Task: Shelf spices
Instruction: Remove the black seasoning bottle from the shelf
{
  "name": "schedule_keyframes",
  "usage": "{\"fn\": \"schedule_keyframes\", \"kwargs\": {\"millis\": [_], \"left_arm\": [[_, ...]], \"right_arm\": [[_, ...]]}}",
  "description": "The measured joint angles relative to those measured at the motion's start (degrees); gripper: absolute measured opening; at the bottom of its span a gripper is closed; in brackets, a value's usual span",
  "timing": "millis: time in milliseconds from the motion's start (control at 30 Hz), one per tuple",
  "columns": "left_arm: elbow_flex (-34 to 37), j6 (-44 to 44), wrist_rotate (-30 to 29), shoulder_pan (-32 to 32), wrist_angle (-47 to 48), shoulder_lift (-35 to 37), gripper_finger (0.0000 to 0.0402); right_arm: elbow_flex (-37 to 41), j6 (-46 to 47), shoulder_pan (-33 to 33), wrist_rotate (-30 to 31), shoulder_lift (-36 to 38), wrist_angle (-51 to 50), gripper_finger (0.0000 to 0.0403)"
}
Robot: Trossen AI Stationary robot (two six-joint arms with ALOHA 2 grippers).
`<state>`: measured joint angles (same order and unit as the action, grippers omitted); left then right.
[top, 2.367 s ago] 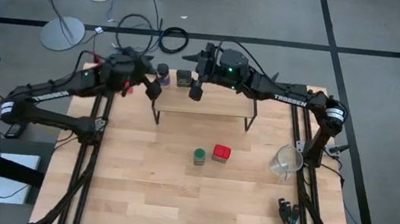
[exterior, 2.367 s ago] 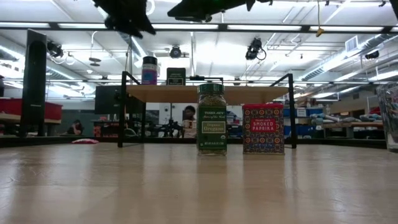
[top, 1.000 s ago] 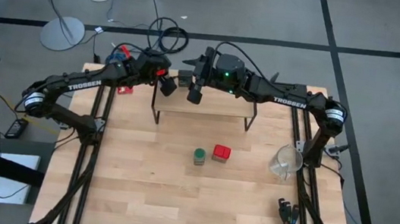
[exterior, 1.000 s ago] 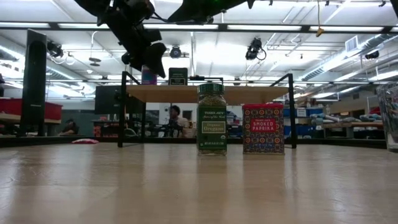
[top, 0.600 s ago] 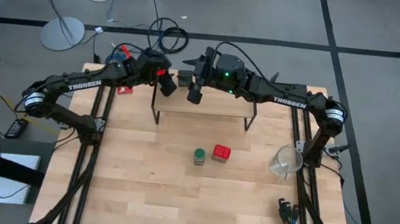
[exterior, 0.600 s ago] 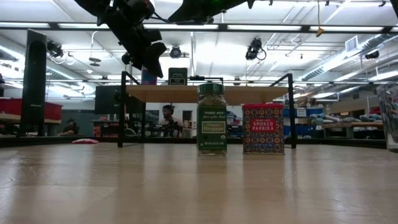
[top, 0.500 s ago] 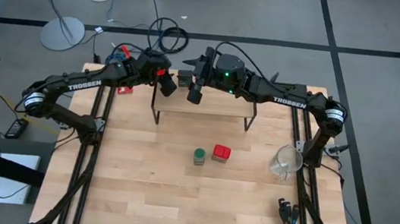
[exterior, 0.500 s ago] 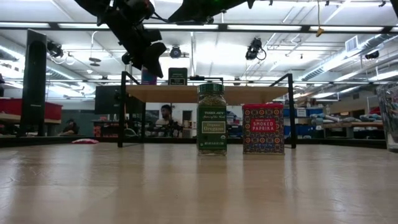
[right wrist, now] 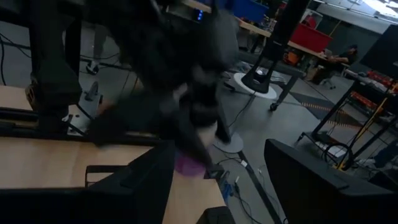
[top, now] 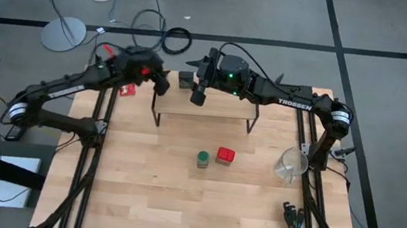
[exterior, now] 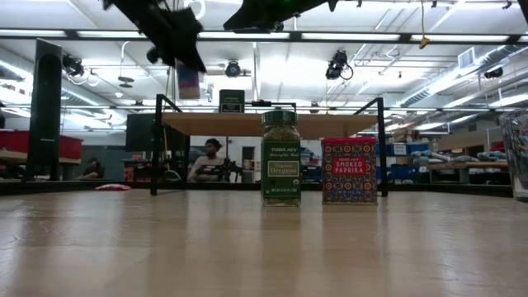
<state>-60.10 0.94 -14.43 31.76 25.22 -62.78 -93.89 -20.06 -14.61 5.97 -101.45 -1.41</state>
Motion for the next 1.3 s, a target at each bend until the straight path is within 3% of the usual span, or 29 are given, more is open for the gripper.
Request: {"fn": "schedule_keyframes", "kwargs": {"millis": [233,433,933,1133,1300], "left_arm": [[-0.08,-2.68,11.15,-1.01,3.65,9.15,0.0195],[-0.15,-6.19,12.0,-5.97,11.36,11.56,0.0195],[7.84,-22.76,4.46,-25.91,13.29,6.16,0.0195],[11.18,-32.86,-3.27,-37.54,12.91,2.63,0.0195],[17.36,-40.36,-8.5,-44.64,5.52,-0.23,0.0195]], "right_arm": [[0.0,-0.04,-0.04,0.38,0.0,0.07,0.0247],[0.02,-0.63,-0.2,0.41,0.0,0.25,0.0244],[0.02,-2.12,-0.09,0.42,0.0,0.46,0.0238],[0.02,-2.07,-0.09,0.43,0.0,0.49,0.0234],[0.02,-2.05,-0.09,0.44,0.0,0.49,0.0233]]}}
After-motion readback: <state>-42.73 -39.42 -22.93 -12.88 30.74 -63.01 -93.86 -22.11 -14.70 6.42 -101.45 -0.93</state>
